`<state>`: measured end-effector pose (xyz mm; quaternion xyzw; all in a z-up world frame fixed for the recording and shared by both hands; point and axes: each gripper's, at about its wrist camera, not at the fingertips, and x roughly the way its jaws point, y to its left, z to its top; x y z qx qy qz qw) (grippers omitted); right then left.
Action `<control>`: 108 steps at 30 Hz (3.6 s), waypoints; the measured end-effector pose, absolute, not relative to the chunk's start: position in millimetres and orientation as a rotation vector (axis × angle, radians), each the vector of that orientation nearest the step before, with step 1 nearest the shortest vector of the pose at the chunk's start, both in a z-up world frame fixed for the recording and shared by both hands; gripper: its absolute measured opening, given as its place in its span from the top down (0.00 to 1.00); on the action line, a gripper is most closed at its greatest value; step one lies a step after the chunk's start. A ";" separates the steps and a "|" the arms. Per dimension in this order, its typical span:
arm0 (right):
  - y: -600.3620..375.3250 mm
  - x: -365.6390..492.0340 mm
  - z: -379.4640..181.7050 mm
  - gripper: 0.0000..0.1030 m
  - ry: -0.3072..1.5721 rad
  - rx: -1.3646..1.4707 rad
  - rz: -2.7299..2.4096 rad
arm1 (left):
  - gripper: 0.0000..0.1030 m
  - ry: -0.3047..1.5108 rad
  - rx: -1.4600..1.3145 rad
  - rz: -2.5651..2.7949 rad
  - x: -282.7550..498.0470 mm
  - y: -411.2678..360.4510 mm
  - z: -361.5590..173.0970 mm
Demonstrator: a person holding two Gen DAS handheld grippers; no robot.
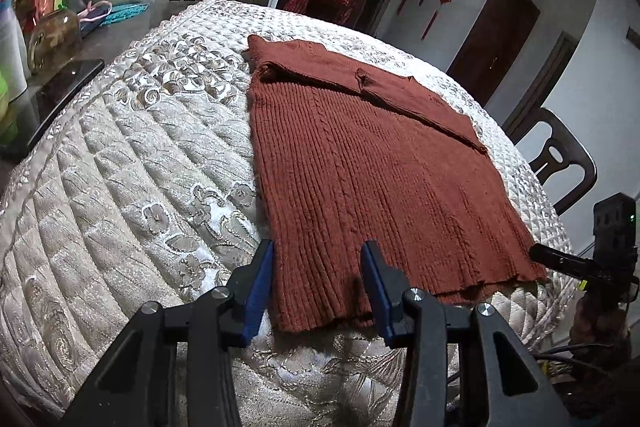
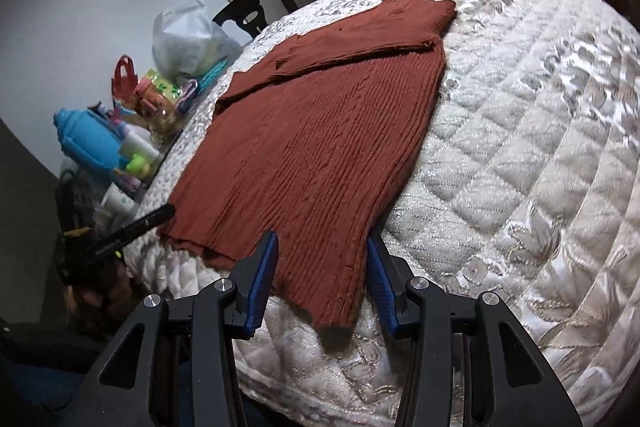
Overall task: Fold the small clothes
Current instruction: 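Grasp the sweater hem with the left tool while the right tool grasps it too, then lift the held hem with both tools and fold it over toward the collar, then lower the hem onto the sweater and open both tools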
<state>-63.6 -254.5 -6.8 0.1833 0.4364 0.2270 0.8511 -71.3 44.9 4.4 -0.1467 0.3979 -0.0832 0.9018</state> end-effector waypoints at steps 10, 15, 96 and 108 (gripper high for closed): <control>-256.2 -59.9 -14.0 0.91 0.917 0.441 0.466 | 0.75 0.817 -0.326 -0.151 -60.6 49.2 1.6; -264.6 -63.0 -12.3 0.92 0.905 0.448 0.457 | 0.89 0.828 -0.338 -0.150 -60.3 52.0 0.0; -326.6 203.2 22.7 0.75 0.846 0.732 0.369 | 0.62 0.827 -0.600 -0.105 203.7 105.5 35.9; -313.5 158.4 37.9 0.75 0.808 0.540 0.335 | 0.62 0.810 -0.389 -0.111 158.1 77.1 42.6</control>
